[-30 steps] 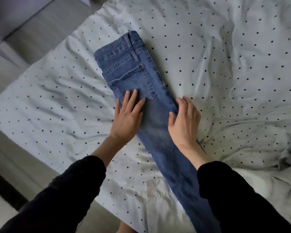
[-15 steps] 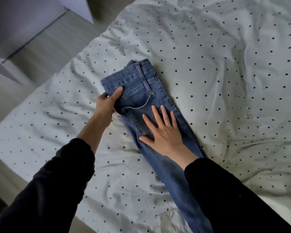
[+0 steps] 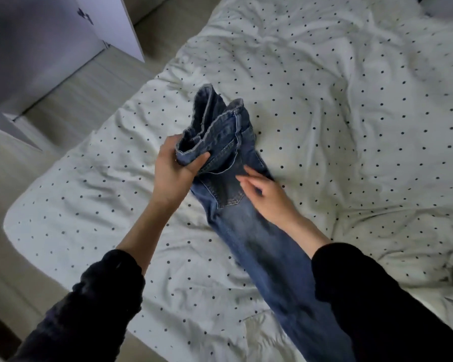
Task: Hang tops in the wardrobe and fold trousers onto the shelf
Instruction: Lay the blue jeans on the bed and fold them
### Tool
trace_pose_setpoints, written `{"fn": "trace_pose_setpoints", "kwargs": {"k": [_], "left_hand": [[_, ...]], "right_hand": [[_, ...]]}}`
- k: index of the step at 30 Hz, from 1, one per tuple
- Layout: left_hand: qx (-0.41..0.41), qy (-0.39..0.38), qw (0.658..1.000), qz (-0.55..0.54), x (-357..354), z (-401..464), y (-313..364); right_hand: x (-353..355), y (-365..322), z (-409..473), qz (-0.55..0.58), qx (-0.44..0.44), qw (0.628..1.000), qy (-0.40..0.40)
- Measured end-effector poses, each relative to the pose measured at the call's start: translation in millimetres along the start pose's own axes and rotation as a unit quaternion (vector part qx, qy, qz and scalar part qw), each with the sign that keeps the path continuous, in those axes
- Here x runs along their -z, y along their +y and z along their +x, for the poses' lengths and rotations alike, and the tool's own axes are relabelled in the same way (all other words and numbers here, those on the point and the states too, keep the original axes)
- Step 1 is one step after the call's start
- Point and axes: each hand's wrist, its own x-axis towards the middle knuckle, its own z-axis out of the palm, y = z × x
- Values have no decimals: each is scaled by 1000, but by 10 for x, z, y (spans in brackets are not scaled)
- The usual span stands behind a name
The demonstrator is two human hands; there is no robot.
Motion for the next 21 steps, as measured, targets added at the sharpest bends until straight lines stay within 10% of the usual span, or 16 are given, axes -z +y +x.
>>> {"fn": "trace_pose_setpoints", "kwargs": {"k": [7,10,13,16,21], "left_hand": [[-359,-232,853,300,-573,-1078,154],[-413,-303,746,426,-759,-1429,-136],[-368,-382,654,539,-920,-1745,-375],[-380,-388,691,478,-944,-1797,-401],[-332,-168,823,429,-878,-1509,-265]], "right_hand": [[982,380,-1088,422,-232,875,52],[899,539,-1327,420,-279,862,47],[696,719,-1537,217,-257,939,74],[347,904,-1703,-67,-138,986,70],[-166,1044,-1710,-334,56,940,34]]}}
